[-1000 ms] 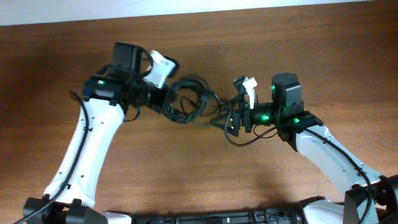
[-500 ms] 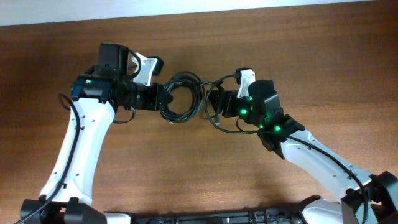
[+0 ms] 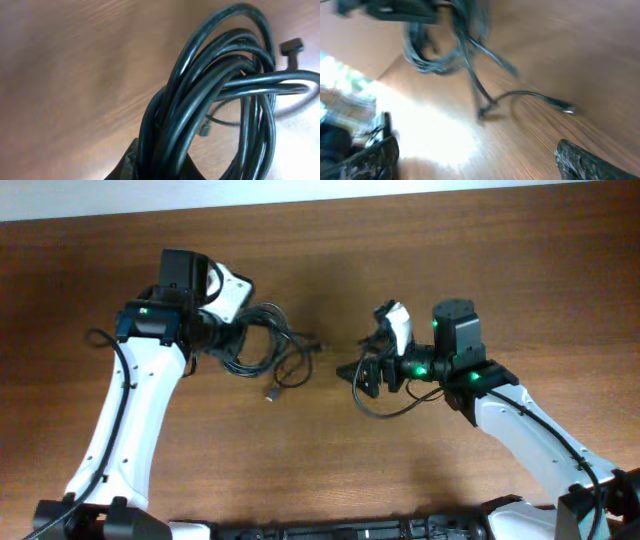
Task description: Untangle cables
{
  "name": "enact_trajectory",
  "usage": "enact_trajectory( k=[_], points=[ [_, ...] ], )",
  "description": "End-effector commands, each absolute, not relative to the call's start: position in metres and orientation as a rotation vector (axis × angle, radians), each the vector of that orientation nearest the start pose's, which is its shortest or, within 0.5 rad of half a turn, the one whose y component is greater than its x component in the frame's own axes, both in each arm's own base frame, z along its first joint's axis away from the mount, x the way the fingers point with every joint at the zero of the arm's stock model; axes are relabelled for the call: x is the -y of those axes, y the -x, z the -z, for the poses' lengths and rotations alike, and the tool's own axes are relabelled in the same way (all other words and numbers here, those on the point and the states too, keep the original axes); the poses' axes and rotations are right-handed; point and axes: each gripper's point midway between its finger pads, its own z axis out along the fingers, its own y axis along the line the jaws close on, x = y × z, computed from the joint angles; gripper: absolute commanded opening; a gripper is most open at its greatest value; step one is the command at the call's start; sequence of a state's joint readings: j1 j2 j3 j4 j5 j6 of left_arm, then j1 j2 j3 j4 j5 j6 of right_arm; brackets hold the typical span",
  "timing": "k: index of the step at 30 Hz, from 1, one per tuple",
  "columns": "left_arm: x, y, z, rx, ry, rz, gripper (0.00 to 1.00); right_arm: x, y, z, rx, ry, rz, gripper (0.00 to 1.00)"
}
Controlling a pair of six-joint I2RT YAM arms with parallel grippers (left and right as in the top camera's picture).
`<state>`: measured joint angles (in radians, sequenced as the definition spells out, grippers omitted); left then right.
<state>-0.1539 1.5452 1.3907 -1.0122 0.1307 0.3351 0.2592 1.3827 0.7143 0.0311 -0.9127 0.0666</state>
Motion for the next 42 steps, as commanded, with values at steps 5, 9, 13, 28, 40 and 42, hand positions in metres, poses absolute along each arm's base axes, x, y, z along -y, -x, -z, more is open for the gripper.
enact_trajectory(
  k=[5,9,13,28,40,42],
  points=[
    [0.168,-0.314,-0.177,-2.258,-1.479,0.309,0.0,-0.235,-0.295,-0.207,-1.828,0.787,-1.302,0.93],
    [0.189,-0.301,-0.177,-2.209,-1.56,0.33,0.0,-0.241,-0.291,-0.201,-1.863,0.776,-1.348,0.8],
    [0.193,-0.299,-0.177,-2.201,-1.573,0.334,0.0,-0.26,-0.284,-0.195,-1.881,0.808,-1.324,0.56],
    [0.174,-0.34,-0.207,-2.691,-0.11,0.529,0.99,-0.231,-0.354,-0.168,-2.127,0.071,-1.076,0.04],
    [0.173,-0.336,-0.151,-2.813,0.223,0.603,0.81,-0.244,-0.34,-0.208,-1.993,0.234,-1.35,0.04],
    [0.175,-0.347,-0.152,-2.777,0.223,0.621,0.79,-0.244,-0.332,-0.217,-1.968,0.279,-1.433,0.04]
  ],
)
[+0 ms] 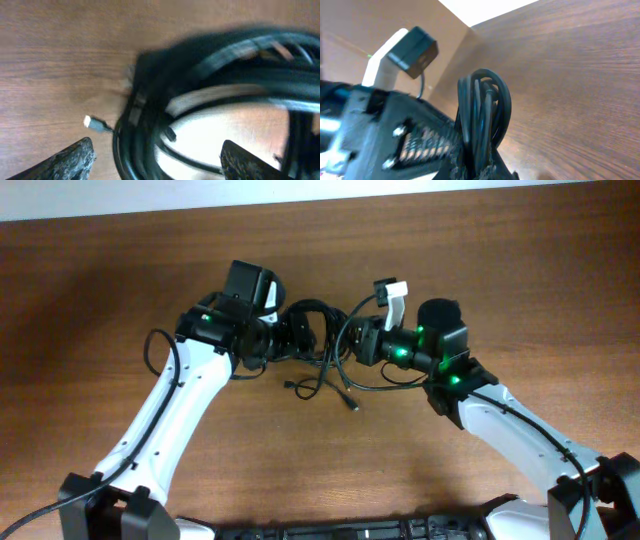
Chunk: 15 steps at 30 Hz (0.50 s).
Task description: Untangle cables
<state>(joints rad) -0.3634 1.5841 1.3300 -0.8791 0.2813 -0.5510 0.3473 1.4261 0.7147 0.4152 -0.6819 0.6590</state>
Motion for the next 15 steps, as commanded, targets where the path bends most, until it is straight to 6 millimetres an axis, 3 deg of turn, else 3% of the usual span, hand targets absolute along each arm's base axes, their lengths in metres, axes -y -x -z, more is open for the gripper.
enact_trajectory(
  k=[1,2,6,7,8,9,10,11,12,13,15],
  points=[
    [0.176,-0.349,-0.152,-2.77,0.219,0.625,0.67,-0.245,-0.331,-0.219,-1.958,0.297,-1.446,0.04],
    [0.178,-0.351,-0.15,-2.768,0.215,0.627,0.51,-0.245,-0.329,-0.221,-1.954,0.306,-1.462,0.04],
    [0.192,-0.349,-0.14,-2.792,0.146,0.634,0.33,-0.245,-0.33,-0.224,-1.959,0.258,-1.494,0.04],
    [0.195,-0.348,-0.139,-2.794,0.114,0.63,0.25,-0.245,-0.33,-0.224,-1.957,0.259,-1.493,0.04],
    [0.195,-0.348,-0.139,-2.791,0.069,0.623,0.01,-0.244,-0.332,-0.224,-1.956,0.257,-1.479,0.04],
    [0.191,-0.35,-0.139,-2.777,0.004,0.595,0.0,-0.244,-0.332,-0.222,-1.927,0.33,-1.421,0.08],
    [0.181,-0.355,-0.138,-2.771,0.03,0.552,0.0,-0.244,-0.332,-0.218,-1.924,0.372,-1.385,0.21],
    [0.164,-0.363,-0.136,-2.76,0.082,0.482,0.0,-0.243,-0.33,-0.21,-1.938,0.423,-1.339,0.46],
    [0.152,-0.368,-0.136,-2.752,0.124,0.458,0.0,-0.242,-0.327,-0.2,-1.956,0.471,-1.3,0.64],
    [0.141,-0.373,-0.136,-2.746,0.166,0.451,0.0,-0.24,-0.324,-0.187,-1.999,0.494,-1.257,0.77],
    [0.125,-0.378,-0.136,-2.738,0.237,0.446,0.0,-0.238,-0.321,-0.172,-2.077,0.458,-1.242,0.91]
  ],
)
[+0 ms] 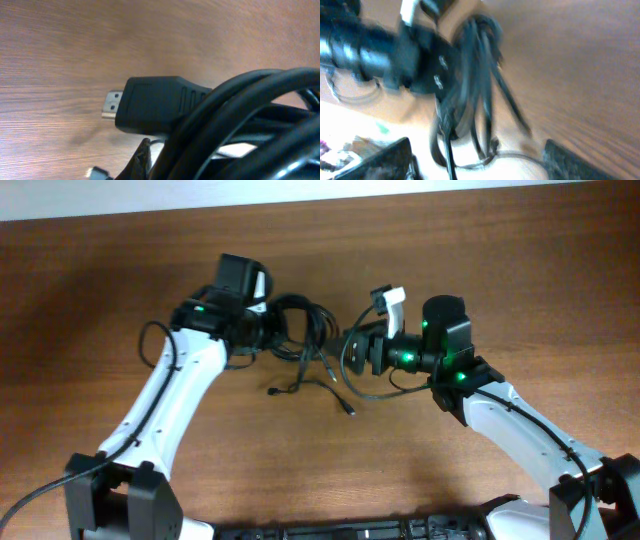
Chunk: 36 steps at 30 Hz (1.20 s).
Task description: Untangle cables
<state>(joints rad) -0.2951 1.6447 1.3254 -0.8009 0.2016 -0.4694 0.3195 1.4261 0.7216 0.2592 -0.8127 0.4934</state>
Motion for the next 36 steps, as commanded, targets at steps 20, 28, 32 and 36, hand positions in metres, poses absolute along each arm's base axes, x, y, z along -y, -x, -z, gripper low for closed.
enact_trajectory(
  k=[20,28,32,36],
  points=[
    [0.104,-0.385,-0.135,-2.641,0.4,0.09,0.0,-0.308,-0.278,-0.137,-2.221,0.431,-0.935,0.04],
    [0.11,-0.385,-0.14,-2.612,0.163,-0.068,0.0,-0.289,-0.291,-0.231,-2.033,0.269,-1.436,0.04],
    [0.132,-0.382,-0.141,-2.606,0.1,-0.02,0.0,-0.283,-0.306,-0.227,-2.028,0.198,-1.376,0.04],
    [0.17,-0.368,-0.157,-2.607,-0.086,0.171,0.0,-0.283,-0.322,-0.202,-2.071,0.143,-1.324,0.04]
  ],
)
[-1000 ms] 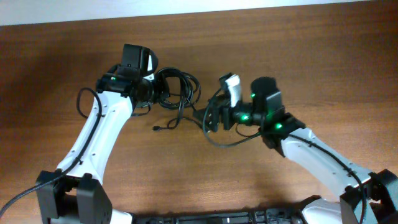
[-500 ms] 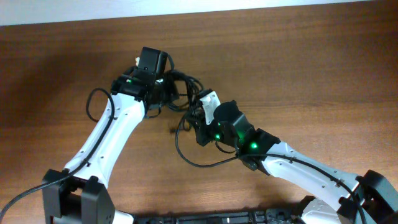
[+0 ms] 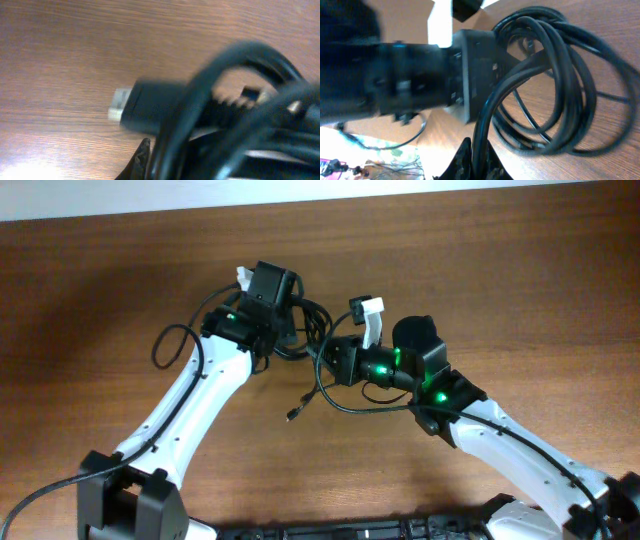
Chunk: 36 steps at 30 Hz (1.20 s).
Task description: Untangle cables
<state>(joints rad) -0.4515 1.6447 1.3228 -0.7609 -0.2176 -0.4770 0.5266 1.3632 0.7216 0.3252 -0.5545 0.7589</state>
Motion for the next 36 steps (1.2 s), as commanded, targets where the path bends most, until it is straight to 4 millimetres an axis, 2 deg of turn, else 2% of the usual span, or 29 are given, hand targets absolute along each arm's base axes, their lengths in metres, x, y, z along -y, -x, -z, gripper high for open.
enact_trajectory(
  k=[1,4,7,9,10,11,12,14,15,17,18,20,21,22,25,27,29,30,32,34,36],
  points=[
    [0.182,-0.361,-0.166,-2.591,-0.232,0.249,0.0,-0.284,-0.324,-0.203,-2.056,0.147,-1.326,0.04],
    [0.212,-0.336,-0.187,-2.515,-0.581,0.458,0.0,-0.272,-0.342,-0.195,-2.053,0.046,-1.215,0.04],
    [0.23,-0.309,-0.206,-2.414,-0.829,0.617,0.0,-0.256,-0.357,-0.192,-2.042,-0.038,-1.128,0.04],
    [0.241,-0.284,-0.215,-2.335,-1.022,0.749,0.0,-0.248,-0.364,-0.194,-2.029,-0.064,-1.115,0.04],
    [0.244,-0.277,-0.215,-2.325,-1.064,0.784,0.0,-0.247,-0.365,-0.194,-2.027,-0.066,-1.115,0.09],
    [0.242,-0.276,-0.213,-2.337,-1.064,0.778,0.0,-0.246,-0.364,-0.193,-2.031,-0.063,-1.111,0.26],
    [0.237,-0.28,-0.211,-2.349,-1.047,0.741,0.0,-0.246,-0.363,-0.19,-2.044,-0.051,-1.096,0.5],
    [0.214,-0.3,-0.207,-2.385,-0.965,0.617,0.0,-0.244,-0.359,-0.18,-2.082,0.001,-1.045,0.86],
    [0.202,-0.31,-0.207,-2.403,-0.892,0.603,0.0,-0.242,-0.356,-0.173,-2.116,0.002,-1.026,0.97],
    [0.183,-0.324,-0.21,-2.44,-0.733,0.618,0.0,-0.228,-0.356,-0.156,-2.177,-0.001,-0.93,0.98],
    [0.18,-0.325,-0.216,-2.426,-0.698,0.716,0.0,-0.214,-0.358,-0.145,-2.22,-0.05,-0.883,0.99],
    [0.178,-0.325,-0.221,-2.41,-0.678,0.786,0.22,-0.204,-0.36,-0.139,-2.241,-0.058,-0.843,0.99],
    [0.175,-0.327,-0.22,-2.413,-0.669,0.778,0.73,-0.196,-0.362,-0.135,-2.253,-0.082,-0.816,0.99],
    [0.175,-0.327,-0.22,-2.414,-0.668,0.773,0.99,-0.193,-0.364,-0.135,-2.252,-0.092,-0.81,0.99],
    [0.175,-0.328,-0.221,-2.408,-0.668,0.772,0.99,-0.194,-0.363,-0.139,-2.244,-0.082,-0.829,0.99],
    [0.171,-0.335,-0.22,-2.405,-0.648,0.719,0.99,-0.211,-0.349,-0.142,-2.266,-0.003,-0.962,0.99],
    [0.146,-0.354,-0.213,-2.481,-0.406,0.55,0.99,-0.222,-0.34,-0.141,-2.285,0.047,-1.046,1.0],
    [0.135,-0.361,-0.211,-2.505,-0.282,0.48,0.99,-0.225,-0.338,-0.139,-2.293,0.057,-1.055,0.93],
    [0.109,-0.371,-0.207,-2.528,-0.019,0.338,0.99,-0.243,-0.332,-0.137,-2.261,0.204,-1.041,0.84],
    [0.079,-0.378,-0.206,-2.505,0.299,0.252,0.99,-0.284,-0.322,-0.14,-2.125,0.491,-1.024,0.83],
    [0.05,-0.382,-0.205,-2.475,0.549,0.29,0.99,-0.312,-0.321,-0.137,-2.094,0.577,-1.044,0.82]
  ],
)
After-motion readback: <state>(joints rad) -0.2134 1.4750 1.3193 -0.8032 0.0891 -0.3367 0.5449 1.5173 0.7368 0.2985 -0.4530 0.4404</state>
